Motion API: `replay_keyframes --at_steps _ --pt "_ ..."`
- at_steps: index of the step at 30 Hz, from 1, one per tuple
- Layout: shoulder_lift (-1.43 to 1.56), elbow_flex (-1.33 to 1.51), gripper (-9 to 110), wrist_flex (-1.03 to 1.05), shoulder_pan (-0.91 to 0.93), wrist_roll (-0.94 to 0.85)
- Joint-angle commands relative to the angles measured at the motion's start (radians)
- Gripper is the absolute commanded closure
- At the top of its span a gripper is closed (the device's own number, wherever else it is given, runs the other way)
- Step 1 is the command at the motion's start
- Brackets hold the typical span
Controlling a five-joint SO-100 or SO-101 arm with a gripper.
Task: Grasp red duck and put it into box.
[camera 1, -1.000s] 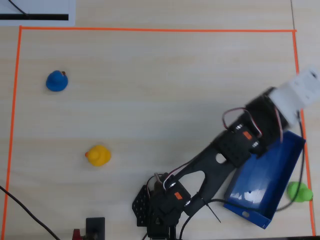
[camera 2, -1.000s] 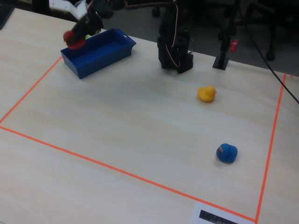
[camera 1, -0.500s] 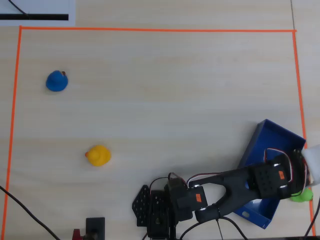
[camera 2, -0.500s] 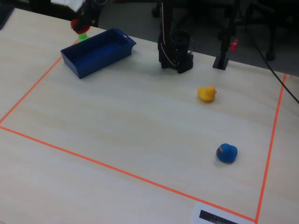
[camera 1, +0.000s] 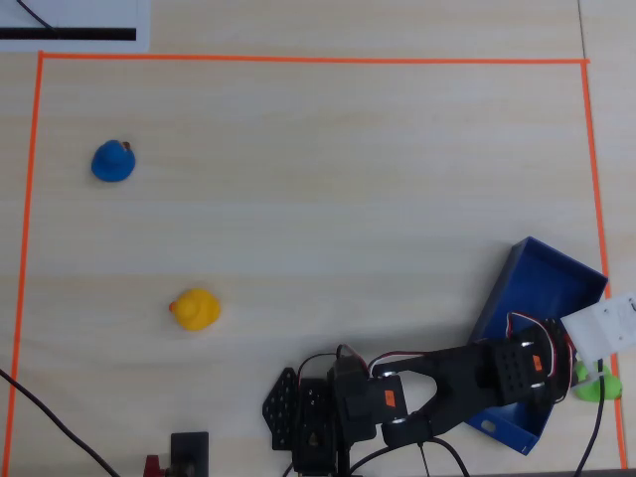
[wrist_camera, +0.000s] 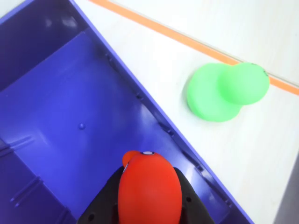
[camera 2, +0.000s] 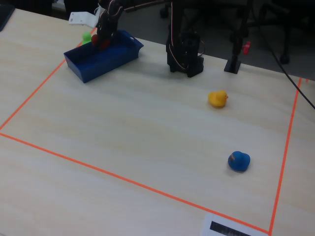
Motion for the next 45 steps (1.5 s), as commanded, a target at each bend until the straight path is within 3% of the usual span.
replay_keyframes --at_steps 1,19,24,29,34,39,45 --pt "0.052 -0.005 101 -0.04 -0.032 0.005" --pt "0.049 -0.005 84 -0.025 -0.055 0.002" --pt "0.064 -0.005 84 0.0 -0.06 0.006" --pt "0.103 -0.014 97 -0.018 -0.124 0.089" --pt "0.179 -0.12 101 -0.008 -0.362 0.272" --pt "0.336 -0.176 101 0.023 -0.785 0.433" --pt "0.709 0.195 101 0.227 -1.292 0.367"
